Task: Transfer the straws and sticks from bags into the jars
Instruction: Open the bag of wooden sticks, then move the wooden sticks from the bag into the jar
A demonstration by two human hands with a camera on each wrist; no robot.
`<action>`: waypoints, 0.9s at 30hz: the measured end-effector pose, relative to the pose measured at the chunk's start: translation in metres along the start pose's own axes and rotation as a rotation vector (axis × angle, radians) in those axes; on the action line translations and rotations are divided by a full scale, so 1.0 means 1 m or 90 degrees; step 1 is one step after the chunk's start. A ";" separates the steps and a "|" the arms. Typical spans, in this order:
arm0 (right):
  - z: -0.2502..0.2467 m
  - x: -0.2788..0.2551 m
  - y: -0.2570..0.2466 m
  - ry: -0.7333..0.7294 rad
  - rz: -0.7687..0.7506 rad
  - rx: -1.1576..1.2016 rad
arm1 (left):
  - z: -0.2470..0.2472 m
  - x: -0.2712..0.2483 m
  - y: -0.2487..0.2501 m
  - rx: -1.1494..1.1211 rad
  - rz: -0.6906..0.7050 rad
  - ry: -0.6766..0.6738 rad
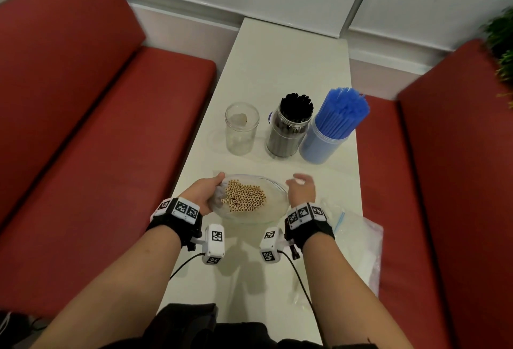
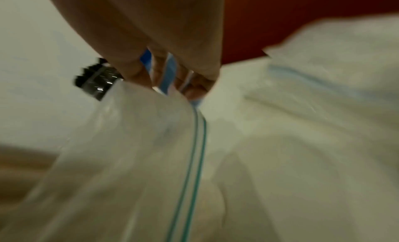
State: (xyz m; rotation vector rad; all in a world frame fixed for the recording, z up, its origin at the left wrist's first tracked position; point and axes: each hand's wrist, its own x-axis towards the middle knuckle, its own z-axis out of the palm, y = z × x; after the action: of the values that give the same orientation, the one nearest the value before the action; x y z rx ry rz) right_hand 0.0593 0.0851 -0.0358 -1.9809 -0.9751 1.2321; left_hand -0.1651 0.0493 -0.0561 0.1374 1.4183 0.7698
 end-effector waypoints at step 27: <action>0.026 -0.029 0.020 -0.378 -0.319 -0.160 | 0.011 -0.004 0.009 -0.359 -0.034 0.008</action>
State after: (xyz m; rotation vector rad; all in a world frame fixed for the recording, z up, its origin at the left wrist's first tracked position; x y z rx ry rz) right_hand 0.0327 0.0532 -0.0478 -1.4000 -1.8616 1.4688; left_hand -0.1587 0.0577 -0.0456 -0.3400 1.1642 1.0955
